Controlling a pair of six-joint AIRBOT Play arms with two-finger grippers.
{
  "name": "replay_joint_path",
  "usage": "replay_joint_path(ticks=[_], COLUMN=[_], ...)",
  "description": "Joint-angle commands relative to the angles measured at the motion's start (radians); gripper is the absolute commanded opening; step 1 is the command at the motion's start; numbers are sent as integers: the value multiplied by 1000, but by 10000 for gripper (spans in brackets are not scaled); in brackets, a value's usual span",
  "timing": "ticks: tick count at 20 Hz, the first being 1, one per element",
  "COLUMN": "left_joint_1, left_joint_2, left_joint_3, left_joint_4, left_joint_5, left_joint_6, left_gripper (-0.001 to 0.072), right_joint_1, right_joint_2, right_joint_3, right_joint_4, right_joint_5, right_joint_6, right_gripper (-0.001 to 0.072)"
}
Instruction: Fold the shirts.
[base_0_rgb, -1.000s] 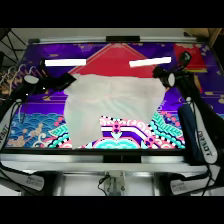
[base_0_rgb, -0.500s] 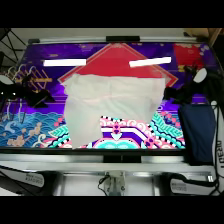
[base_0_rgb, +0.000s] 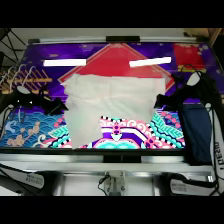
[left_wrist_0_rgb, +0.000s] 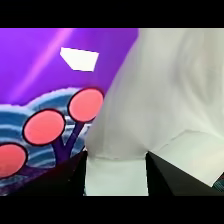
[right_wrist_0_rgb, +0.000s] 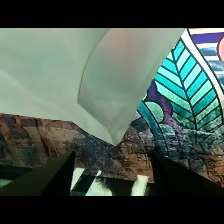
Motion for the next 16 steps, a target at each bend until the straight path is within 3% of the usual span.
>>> replay_joint_path(ticks=[1, 2, 3, 12, 13, 15, 16], left_joint_1=[-23, -21, -18, -11, -11, -11, -11], left_joint_2=[-22, -21, -18, 12, 12, 12, 13], left_joint_3=[-10, -10, -9, 0, 0, 0, 0], left_joint_4=[6, 6, 6, 0, 0, -1, 0], left_joint_5=[27, 25, 23, -15, -17, -30, -39], left_joint_6=[1, 2, 2, 6, 6, 6, 6], left_gripper=[410, 159, 28, 30, 30, 30, 31], right_joint_1=[4, 6, 6, 85, 102, 129, 130], right_joint_2=[-4, -10, -14, -132, -140, -147, -142], right_joint_3=[-4, -14, -31, -80, -80, -80, -78], right_joint_4=[6, 5, 7, 80, 78, 71, 71], right_joint_5=[5, -3, -30, -211, -233, -271, -278], right_joint_6=[-23, -40, -48, -181, -182, -182, -182], right_gripper=[694, 693, 691, 682, 646, 352, 65])
